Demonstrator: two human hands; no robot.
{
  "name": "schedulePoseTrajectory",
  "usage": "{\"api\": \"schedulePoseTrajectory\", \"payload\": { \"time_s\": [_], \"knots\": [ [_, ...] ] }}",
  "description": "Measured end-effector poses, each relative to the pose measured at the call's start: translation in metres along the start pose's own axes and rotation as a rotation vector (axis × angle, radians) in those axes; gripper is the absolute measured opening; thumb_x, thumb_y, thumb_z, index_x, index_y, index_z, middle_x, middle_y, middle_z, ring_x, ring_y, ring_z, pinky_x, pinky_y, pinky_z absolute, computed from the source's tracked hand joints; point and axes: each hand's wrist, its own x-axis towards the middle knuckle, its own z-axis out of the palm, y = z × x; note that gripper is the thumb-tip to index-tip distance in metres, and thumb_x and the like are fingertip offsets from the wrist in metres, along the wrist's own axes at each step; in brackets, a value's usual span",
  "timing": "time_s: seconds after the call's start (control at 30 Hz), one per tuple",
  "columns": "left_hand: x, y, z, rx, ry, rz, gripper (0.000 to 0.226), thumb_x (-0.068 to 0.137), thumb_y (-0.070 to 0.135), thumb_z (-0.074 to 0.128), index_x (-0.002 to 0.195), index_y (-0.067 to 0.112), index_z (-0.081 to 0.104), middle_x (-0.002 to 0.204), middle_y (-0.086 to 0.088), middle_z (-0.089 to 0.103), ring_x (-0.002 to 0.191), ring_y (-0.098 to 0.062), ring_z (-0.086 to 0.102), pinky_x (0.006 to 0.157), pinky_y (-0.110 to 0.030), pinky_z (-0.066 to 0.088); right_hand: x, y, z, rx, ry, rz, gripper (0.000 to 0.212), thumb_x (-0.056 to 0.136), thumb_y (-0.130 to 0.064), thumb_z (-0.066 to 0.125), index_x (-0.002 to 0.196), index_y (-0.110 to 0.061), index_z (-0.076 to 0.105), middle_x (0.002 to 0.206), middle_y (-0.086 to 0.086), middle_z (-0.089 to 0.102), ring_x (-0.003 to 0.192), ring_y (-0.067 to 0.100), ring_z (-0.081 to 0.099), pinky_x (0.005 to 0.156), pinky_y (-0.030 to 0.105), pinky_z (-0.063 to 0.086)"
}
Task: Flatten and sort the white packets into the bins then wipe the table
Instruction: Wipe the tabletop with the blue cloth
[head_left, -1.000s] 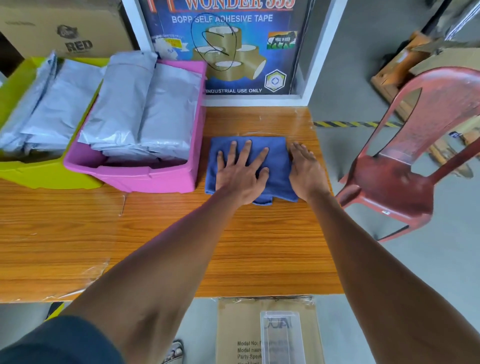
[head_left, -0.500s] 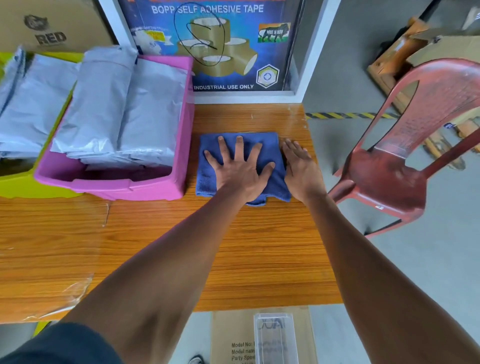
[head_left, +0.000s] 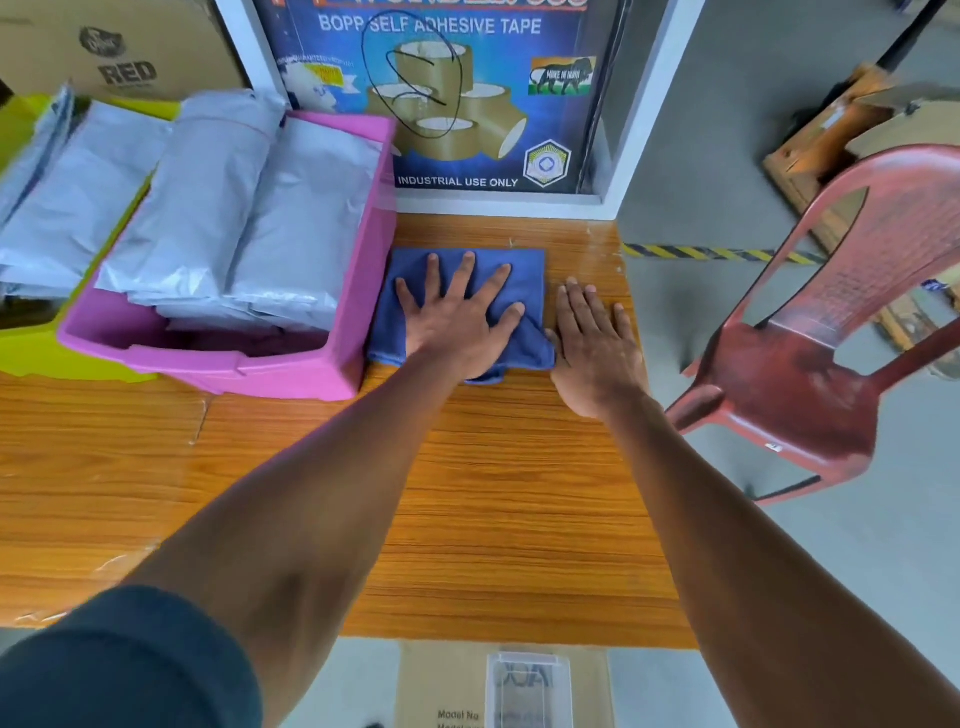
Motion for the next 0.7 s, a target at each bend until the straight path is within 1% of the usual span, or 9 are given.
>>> {"api": "schedulePoseTrajectory", "payload": {
  "time_s": [0.07, 0.17, 0.27, 0.33, 0.5, 0.57, 0.63, 0.7],
  "knots": [
    [0.002, -0.001, 0.000, 0.015, -0.013, -0.013, 0.075, 0.091, 0.087, 0.002, 0.160, 0.059, -0.007, 0.176, 0.012, -0.010, 0.160, -0.036, -0.017, 0.119, -0.075, -0.008, 0.001, 0.000, 0.000, -0.014, -0.009, -0.009, 0.065, 0.110, -0.046, 0.010, 0.166, -0.016, -0.007, 0.174, 0.000, -0.009, 0.161, 0.021, -0.007, 0.130, 0.050, 0.002],
    [-0.040, -0.003, 0.009, -0.011, 0.009, -0.006, 0.081, 0.087, 0.092, 0.003, 0.160, 0.059, -0.007, 0.176, 0.013, -0.011, 0.161, -0.035, -0.016, 0.120, -0.074, -0.009, 0.001, 0.000, -0.002, -0.023, -0.011, -0.010, 0.065, 0.109, -0.047, 0.008, 0.166, -0.017, -0.005, 0.175, 0.000, -0.007, 0.161, 0.022, -0.005, 0.129, 0.051, 0.004],
    [-0.071, -0.003, 0.014, -0.003, 0.014, -0.018, 0.079, 0.088, 0.093, 0.006, 0.159, 0.060, -0.009, 0.175, 0.013, -0.012, 0.161, -0.033, -0.017, 0.121, -0.072, -0.009, 0.004, 0.000, -0.006, 0.021, -0.022, 0.000, 0.066, 0.108, -0.048, 0.009, 0.166, -0.020, -0.003, 0.175, -0.001, -0.005, 0.161, 0.022, -0.004, 0.129, 0.053, 0.004],
    [-0.057, -0.001, 0.011, -0.002, 0.028, -0.041, 0.078, 0.088, 0.092, 0.004, 0.159, 0.061, -0.009, 0.176, 0.014, -0.010, 0.161, -0.034, -0.014, 0.121, -0.073, -0.007, 0.006, 0.002, -0.003, 0.020, -0.017, -0.007, 0.065, 0.108, -0.049, 0.009, 0.166, -0.022, -0.005, 0.175, -0.002, -0.007, 0.161, 0.022, -0.005, 0.129, 0.053, 0.003],
    [0.037, 0.000, -0.006, 0.003, 0.028, -0.095, 0.077, 0.089, 0.090, 0.005, 0.160, 0.060, -0.002, 0.176, 0.015, -0.005, 0.162, -0.033, -0.010, 0.122, -0.072, -0.002, 0.022, 0.010, 0.003, 0.016, 0.004, -0.019, 0.063, 0.108, -0.048, 0.008, 0.166, -0.029, -0.008, 0.174, -0.007, -0.012, 0.161, 0.022, -0.009, 0.129, 0.055, 0.001],
    [0.063, -0.002, -0.012, 0.008, 0.013, -0.092, 0.079, 0.089, 0.090, 0.005, 0.161, 0.059, -0.002, 0.176, 0.014, -0.006, 0.162, -0.033, -0.010, 0.122, -0.071, -0.003, 0.029, 0.012, 0.004, 0.014, 0.011, -0.023, 0.063, 0.108, -0.049, 0.008, 0.166, -0.030, -0.008, 0.174, -0.008, -0.013, 0.160, 0.022, -0.010, 0.129, 0.055, 0.000],
    [0.069, -0.005, -0.015, 0.004, -0.002, -0.088, 0.080, 0.089, 0.091, 0.006, 0.161, 0.058, -0.003, 0.176, 0.014, -0.008, 0.162, -0.033, -0.011, 0.123, -0.071, -0.004, 0.032, 0.013, 0.005, 0.008, 0.019, -0.023, 0.063, 0.108, -0.049, 0.008, 0.166, -0.031, -0.008, 0.174, -0.008, -0.012, 0.161, 0.023, -0.010, 0.128, 0.056, 0.001],
    [0.057, -0.007, -0.012, 0.017, -0.009, -0.088, 0.081, 0.089, 0.091, 0.005, 0.162, 0.057, -0.004, 0.176, 0.014, -0.010, 0.162, -0.032, -0.012, 0.123, -0.070, -0.004, 0.033, 0.012, 0.005, 0.001, 0.019, -0.026, 0.063, 0.107, -0.048, 0.008, 0.166, -0.031, -0.007, 0.174, -0.007, -0.011, 0.161, 0.023, -0.009, 0.128, 0.056, 0.002]
  ]
}}
